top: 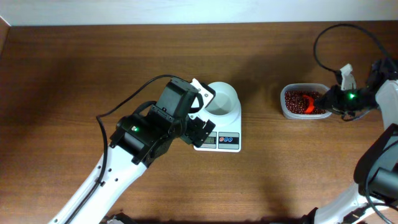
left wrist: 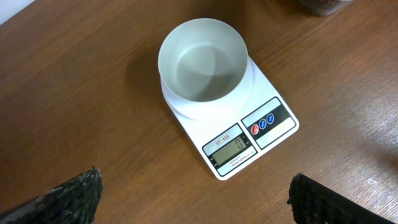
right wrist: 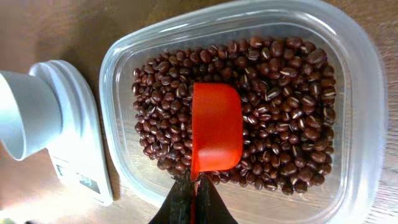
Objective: Scoop item into bowl and weigh 50g on scale
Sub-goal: 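Dip scoop into red beans with right gripper and scoop up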
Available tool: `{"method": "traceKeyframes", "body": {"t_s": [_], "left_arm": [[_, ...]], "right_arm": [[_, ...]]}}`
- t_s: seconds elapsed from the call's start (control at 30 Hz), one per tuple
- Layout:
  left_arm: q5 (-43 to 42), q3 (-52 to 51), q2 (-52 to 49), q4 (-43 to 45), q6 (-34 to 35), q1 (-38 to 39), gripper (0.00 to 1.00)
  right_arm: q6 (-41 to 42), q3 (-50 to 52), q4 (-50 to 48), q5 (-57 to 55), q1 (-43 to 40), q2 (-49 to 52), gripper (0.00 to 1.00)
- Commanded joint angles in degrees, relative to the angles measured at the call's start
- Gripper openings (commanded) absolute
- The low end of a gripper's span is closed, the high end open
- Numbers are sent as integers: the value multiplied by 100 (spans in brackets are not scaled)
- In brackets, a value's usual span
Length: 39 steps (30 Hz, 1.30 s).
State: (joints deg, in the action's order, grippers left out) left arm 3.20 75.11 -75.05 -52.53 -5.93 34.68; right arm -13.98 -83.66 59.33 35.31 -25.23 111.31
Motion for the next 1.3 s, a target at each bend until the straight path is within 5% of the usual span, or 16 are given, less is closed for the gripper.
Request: {"method": "traceKeyframes", "body": {"t_s": [0.0, 0.4, 0.57, 1.27], "left_arm": [[-81, 90, 2, 15, 72, -33, 99], [-81, 90, 2, 15, 72, -33, 99], [-81, 90, 2, 15, 72, -33, 99], [-81, 90, 2, 15, 72, -33, 99]], "right_arm": [[-83, 151, 28, 326, -7, 363, 4], [-87, 155, 76, 1617, -785, 448, 4], [-680, 155, 450, 2247, -1047, 448, 4], [-831, 149, 894, 3628, -1073, 446, 4]]}}
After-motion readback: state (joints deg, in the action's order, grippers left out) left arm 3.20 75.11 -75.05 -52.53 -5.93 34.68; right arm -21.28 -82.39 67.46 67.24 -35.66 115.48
